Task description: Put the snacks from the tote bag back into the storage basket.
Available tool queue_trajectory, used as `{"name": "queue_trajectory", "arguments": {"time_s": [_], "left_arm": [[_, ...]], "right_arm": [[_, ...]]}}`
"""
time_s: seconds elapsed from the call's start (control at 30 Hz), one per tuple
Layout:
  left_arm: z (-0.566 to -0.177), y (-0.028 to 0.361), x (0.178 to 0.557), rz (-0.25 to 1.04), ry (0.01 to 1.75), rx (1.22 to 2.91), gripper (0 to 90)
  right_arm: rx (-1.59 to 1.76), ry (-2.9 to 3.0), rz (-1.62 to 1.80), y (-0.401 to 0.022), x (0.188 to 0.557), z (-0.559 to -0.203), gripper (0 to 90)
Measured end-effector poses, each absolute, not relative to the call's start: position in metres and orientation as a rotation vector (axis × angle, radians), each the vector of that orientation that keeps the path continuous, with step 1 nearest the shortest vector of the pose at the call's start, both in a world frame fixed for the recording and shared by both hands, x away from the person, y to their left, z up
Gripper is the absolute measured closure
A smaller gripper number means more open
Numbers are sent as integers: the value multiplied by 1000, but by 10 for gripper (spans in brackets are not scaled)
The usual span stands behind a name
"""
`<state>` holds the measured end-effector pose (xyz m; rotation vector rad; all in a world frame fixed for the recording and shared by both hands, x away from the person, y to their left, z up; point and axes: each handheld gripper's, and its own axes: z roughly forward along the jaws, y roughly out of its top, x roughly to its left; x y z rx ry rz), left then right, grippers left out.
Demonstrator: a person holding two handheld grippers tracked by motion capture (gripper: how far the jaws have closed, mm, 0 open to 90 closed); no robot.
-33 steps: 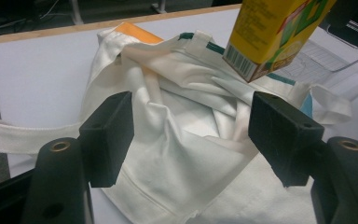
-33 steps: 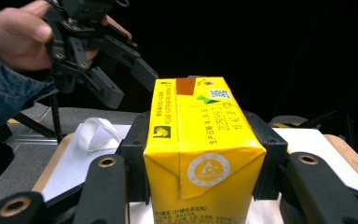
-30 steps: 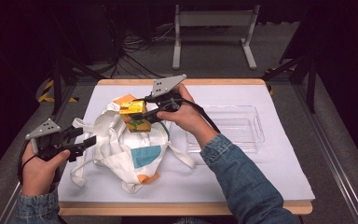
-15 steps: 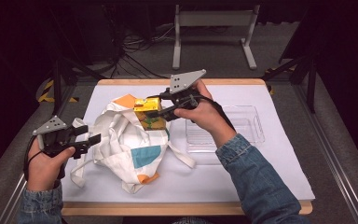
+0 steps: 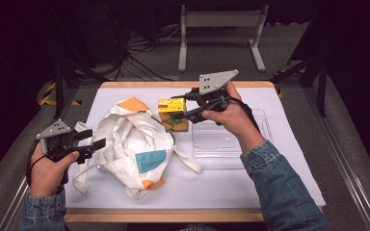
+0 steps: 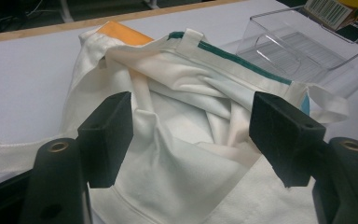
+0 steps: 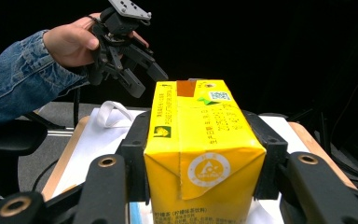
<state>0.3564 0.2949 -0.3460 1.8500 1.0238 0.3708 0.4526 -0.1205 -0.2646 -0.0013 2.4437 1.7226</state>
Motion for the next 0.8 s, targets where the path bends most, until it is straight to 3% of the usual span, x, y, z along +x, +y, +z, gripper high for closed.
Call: {"name": "queue_trajectory", "arguments": {"time_s": [0.8], "left_arm": [[-347, 295, 354, 373, 1031, 1854, 313]], "right_arm": [[91, 2396, 1733, -182, 457, -266, 513]]}}
